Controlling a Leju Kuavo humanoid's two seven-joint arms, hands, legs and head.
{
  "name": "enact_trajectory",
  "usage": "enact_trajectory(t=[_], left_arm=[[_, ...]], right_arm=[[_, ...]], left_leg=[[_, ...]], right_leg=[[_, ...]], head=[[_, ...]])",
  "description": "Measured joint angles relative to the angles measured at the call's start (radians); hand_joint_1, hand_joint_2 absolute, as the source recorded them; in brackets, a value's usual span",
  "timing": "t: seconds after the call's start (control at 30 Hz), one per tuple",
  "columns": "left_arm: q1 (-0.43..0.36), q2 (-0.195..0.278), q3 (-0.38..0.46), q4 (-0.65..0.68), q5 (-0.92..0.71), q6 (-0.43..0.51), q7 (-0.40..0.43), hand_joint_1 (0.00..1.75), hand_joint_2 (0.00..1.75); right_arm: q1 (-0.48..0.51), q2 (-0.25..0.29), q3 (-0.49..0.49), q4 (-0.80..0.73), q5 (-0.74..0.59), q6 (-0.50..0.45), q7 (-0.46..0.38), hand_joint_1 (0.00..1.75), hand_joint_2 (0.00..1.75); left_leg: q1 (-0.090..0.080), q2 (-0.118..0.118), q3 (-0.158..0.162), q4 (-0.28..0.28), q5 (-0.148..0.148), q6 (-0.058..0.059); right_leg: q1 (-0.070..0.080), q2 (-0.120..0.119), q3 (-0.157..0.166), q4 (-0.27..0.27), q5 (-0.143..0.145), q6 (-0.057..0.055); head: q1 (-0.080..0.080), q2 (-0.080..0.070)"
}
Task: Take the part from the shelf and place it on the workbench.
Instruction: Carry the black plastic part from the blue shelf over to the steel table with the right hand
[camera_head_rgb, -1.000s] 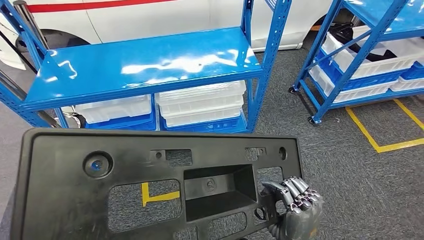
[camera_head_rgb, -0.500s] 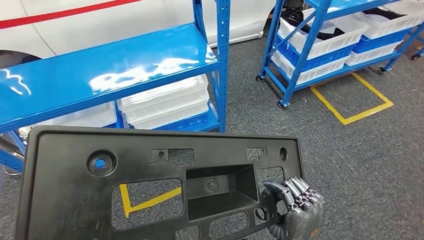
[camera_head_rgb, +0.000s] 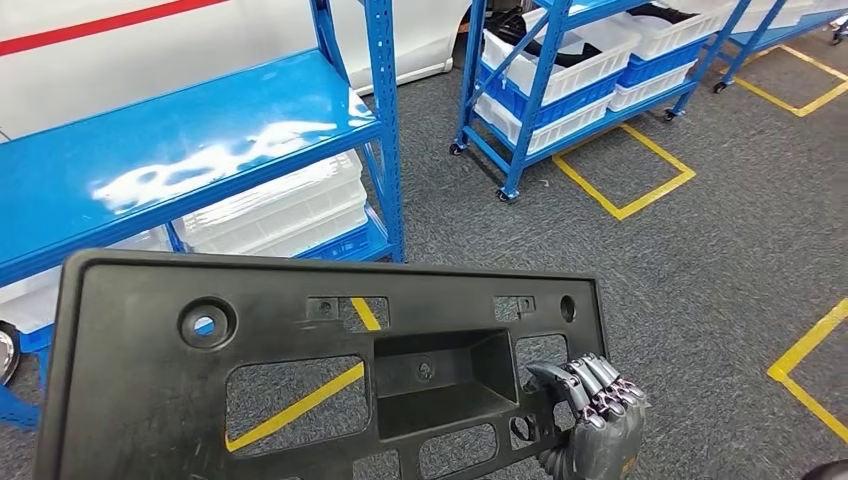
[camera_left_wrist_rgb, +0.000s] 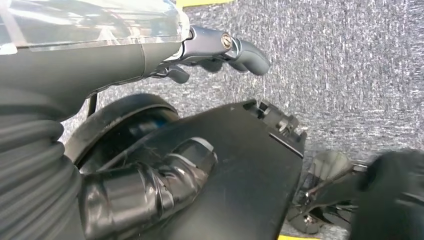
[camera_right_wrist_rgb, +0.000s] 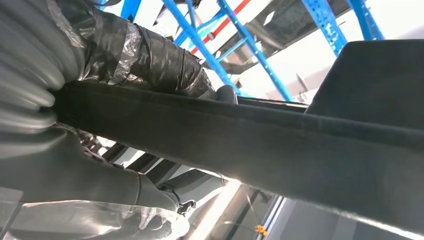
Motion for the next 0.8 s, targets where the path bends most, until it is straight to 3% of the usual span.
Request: enact_trajectory(t=[0.03,0.07,0.1,0.13,0.17,0.23,0.3,0.33,0.4,0.43,0.5,0.53,0.6,0.63,0.67,0.73,0.8], left_arm=[[0.001,0.000,0.002,0.000,0.000,0.000,0.000,0.00,1.75],[0.001,0.000,0.003,0.000,0.000,0.000,0.000,0.00,1.75],[0.001,0.000,0.005,0.000,0.000,-0.001,0.000,0.00,1.75],[0.001,0.000,0.006,0.000,0.000,-0.001,0.000,0.00,1.75],[0.001,0.000,0.006,0.000,0.000,-0.001,0.000,0.00,1.75],[0.001,0.000,0.006,0.000,0.000,-0.001,0.000,0.00,1.75],[0.001,0.000,0.006,0.000,0.000,-0.001,0.000,0.00,1.75],[0.001,0.000,0.006,0.000,0.000,-0.001,0.000,0.00,1.75],[0.000,0.000,0.006,0.000,0.000,-0.001,0.000,0.00,1.75],[-0.001,0.000,0.006,0.000,0.000,-0.001,0.000,0.00,1.75],[0.000,0.001,0.006,0.000,0.000,0.000,0.001,0.00,1.75],[0.001,0.001,0.006,0.000,0.000,0.000,0.000,0.00,1.75],[0.001,0.002,0.006,0.000,0.000,0.000,0.000,0.00,1.75],[0.000,0.002,0.006,0.000,0.000,0.001,-0.001,0.00,1.75],[0.000,0.002,0.006,0.000,0.000,0.002,0.000,0.00,1.75],[0.000,0.002,0.007,0.000,-0.001,0.002,0.003,0.00,1.75],[0.001,0.002,0.007,0.000,-0.001,0.001,0.006,0.00,1.75]], right_arm=[[0.000,0.000,-0.001,0.000,0.000,0.000,0.000,1.75,1.75],[0.000,0.000,-0.002,0.000,0.000,0.000,0.000,1.75,1.75],[0.000,0.000,-0.003,0.001,0.000,0.000,0.000,1.75,1.75],[0.001,0.000,-0.004,0.001,0.000,0.000,0.000,1.75,1.75],[0.001,0.000,-0.004,0.001,0.000,0.000,0.000,1.75,1.75],[0.001,0.000,-0.005,0.001,0.000,0.000,0.000,1.75,1.75],[0.000,0.000,-0.005,0.001,0.000,0.000,0.000,1.75,1.75],[0.000,0.000,-0.005,0.001,-0.001,0.000,0.000,1.75,1.75],[0.000,0.000,-0.005,0.001,-0.001,0.000,0.000,1.75,1.75],[0.000,0.000,-0.005,0.001,-0.001,0.000,0.000,1.75,1.75],[-0.001,0.000,-0.005,0.001,-0.001,0.000,0.000,1.75,1.75],[-0.002,0.000,-0.005,0.001,-0.002,0.000,0.000,1.75,1.75],[-0.002,0.000,-0.005,0.004,-0.002,0.000,0.000,1.75,1.75],[-0.002,0.000,-0.005,0.007,-0.002,0.000,0.000,1.75,1.75],[-0.002,0.000,-0.005,0.009,-0.003,0.000,0.000,1.75,1.75],[-0.002,0.000,-0.005,0.011,-0.004,0.000,0.000,1.75,1.75],[-0.003,0.000,-0.005,0.012,-0.006,0.000,0.000,1.75,1.75]], left_leg=[[-0.003,0.015,-0.001,-0.001,0.001,0.003],[-0.005,0.030,-0.004,0.000,0.002,0.005],[-0.006,0.044,-0.005,0.001,0.001,0.006],[-0.007,0.058,-0.007,0.003,0.001,0.005],[-0.007,0.071,-0.006,0.004,-0.001,0.004],[-0.008,0.091,-0.003,0.007,-0.006,-0.001],[-0.013,0.106,-0.003,0.014,-0.013,-0.012],[-0.016,0.112,-0.003,0.016,-0.016,-0.017],[-0.017,0.123,0.001,0.015,-0.019,-0.026],[-0.015,0.117,0.002,0.020,-0.026,-0.032],[-0.011,0.078,-0.021,0.079,-0.070,-0.042],[-0.010,0.055,-0.047,0.138,-0.104,-0.045],[-0.010,0.036,-0.103,0.261,-0.155,-0.047],[-0.010,0.035,-0.115,0.288,-0.156,-0.046],[-0.010,0.033,-0.108,0.275,-0.134,-0.045],[-0.010,0.011,-0.055,0.160,-0.061,-0.036],[-0.010,-0.033,-0.010,0.051,-0.022,-0.025]], right_leg=[[0.001,-0.027,-0.028,0.061,-0.035,0.003],[0.001,-0.039,-0.059,0.129,-0.068,0.006],[0.000,-0.043,-0.081,0.181,-0.085,0.009],[-0.001,-0.046,-0.087,0.201,-0.085,0.011],[-0.002,-0.050,-0.072,0.181,-0.067,0.012],[-0.001,-0.079,0.005,0.050,-0.012,0.008],[0.006,-0.107,0.061,-0.053,0.013,-0.008],[0.010,-0.112,0.068,-0.070,0.011,-0.016],[0.012,-0.095,0.065,-0.072,0.014,-0.032],[0.011,-0.087,0.065,-0.076,0.016,-0.038],[0.005,-0.070,0.064,-0.082,0.023,-0.051],[0.006,-0.062,0.062,-0.083,0.025,-0.055],[0.008,-0.043,0.059,-0.082,0.027,-0.059],[0.008,-0.031,0.058,-0.082,0.027,-0.059],[0.009,-0.019,0.058,-0.080,0.028,-0.059],[0.008,0.007,0.057,-0.077,0.030,-0.056],[0.008,0.029,0.051,-0.073,0.034,-0.048]], head=[[0.001,0.000],[0.001,0.000],[0.001,0.000],[0.001,0.000],[0.001,0.000],[0.001,0.000],[0.000,0.000],[0.000,0.000],[0.000,0.000],[0.000,0.000],[-0.001,0.000],[-0.001,0.000],[-0.001,0.000],[-0.001,0.000],[-0.001,0.000],[-0.001,0.000],[-0.001,0.000]])
